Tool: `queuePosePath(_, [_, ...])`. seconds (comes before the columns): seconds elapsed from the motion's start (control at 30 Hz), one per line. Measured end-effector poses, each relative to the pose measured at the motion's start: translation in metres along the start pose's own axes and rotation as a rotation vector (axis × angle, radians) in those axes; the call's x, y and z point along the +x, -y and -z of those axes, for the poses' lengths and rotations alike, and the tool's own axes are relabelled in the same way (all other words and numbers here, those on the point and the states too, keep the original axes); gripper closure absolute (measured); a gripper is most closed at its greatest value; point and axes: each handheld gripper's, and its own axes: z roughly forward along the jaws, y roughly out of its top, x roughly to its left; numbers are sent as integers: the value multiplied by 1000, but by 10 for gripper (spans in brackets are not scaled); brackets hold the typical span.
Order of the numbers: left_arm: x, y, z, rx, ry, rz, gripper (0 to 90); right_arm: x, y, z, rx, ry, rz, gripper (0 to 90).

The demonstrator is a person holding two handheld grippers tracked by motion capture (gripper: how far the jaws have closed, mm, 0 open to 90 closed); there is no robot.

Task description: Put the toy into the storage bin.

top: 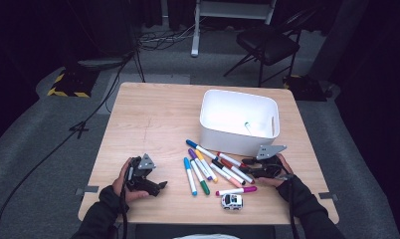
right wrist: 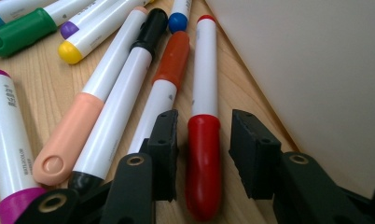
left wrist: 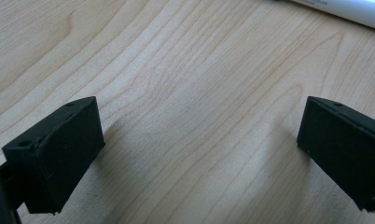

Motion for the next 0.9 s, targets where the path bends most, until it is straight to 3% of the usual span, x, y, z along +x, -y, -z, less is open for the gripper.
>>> queuePosePath(0.13, [0,0,0,1,1,0,6,2,0,-1,-8,-4,-17,625])
queuePosePath(0.23, [0,0,0,-1,0,0,6,0,2,0,-12,-9,4,720])
queuePosePath(0.3, [0,0,0,-1,8,3,6,0,2,0,-17,-9,8,737])
queuePosePath(0.47, [0,0,0,0,0,0,6,2,2,1,-6,1,24,740])
queuePosePath(0.6, [0,0,0,0,0,0,6,4,2,4,-19,-11,9,752])
queuePosePath(0.63, [0,0,0,0,0,-1,6,3,1,6,-26,-17,32,751])
queuePosePath(0.67, [0,0,0,-1,1,-1,6,4,0,9,-20,-18,8,751])
queuePosePath(0.77, [0,0,0,0,0,0,6,4,-2,9,-30,-25,49,752])
queuePosePath(0.87, [0,0,0,0,0,0,6,3,-2,10,-31,-22,55,752])
queuePosePath(0.9, [0,0,0,0,0,0,6,4,-2,10,-32,-23,33,752])
